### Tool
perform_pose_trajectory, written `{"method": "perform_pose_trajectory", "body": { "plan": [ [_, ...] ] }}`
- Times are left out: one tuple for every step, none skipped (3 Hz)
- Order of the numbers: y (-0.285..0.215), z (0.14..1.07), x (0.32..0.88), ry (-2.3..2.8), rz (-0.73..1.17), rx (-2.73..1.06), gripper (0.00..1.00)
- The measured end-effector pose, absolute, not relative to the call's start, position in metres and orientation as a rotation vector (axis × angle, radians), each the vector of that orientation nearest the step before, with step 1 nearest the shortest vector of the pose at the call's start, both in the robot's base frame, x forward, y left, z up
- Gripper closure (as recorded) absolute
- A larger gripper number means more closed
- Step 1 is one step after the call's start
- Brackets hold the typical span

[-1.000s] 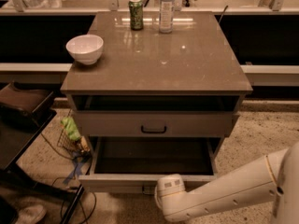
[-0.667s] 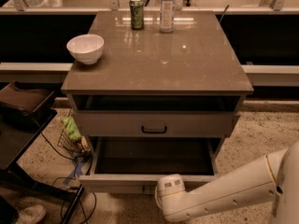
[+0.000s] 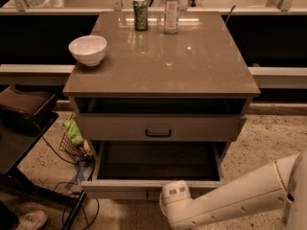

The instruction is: Open middle drawer

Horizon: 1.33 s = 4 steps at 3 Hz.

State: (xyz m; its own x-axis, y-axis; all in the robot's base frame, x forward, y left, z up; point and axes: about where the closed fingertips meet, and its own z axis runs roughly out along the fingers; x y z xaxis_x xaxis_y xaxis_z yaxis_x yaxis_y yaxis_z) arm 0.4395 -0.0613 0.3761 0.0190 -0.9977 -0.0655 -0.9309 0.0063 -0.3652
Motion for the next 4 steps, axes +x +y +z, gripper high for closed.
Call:
{"method": "perform_pose_trajectory", "body": {
  "plan": [
    [-0.061, 0.3761, 0.4396, 1.982, -0.308, -1.995, 1.0],
    [-0.0607, 0.3761, 0.4397, 1.982, -0.308, -1.995, 1.0],
    [-0.0604, 0.3762, 0.4397, 1.982, -0.308, -1.995, 1.0],
    [-0.0602, 0.3762, 0.4398, 1.982, -0.308, -1.995, 1.0]
  ]
}}
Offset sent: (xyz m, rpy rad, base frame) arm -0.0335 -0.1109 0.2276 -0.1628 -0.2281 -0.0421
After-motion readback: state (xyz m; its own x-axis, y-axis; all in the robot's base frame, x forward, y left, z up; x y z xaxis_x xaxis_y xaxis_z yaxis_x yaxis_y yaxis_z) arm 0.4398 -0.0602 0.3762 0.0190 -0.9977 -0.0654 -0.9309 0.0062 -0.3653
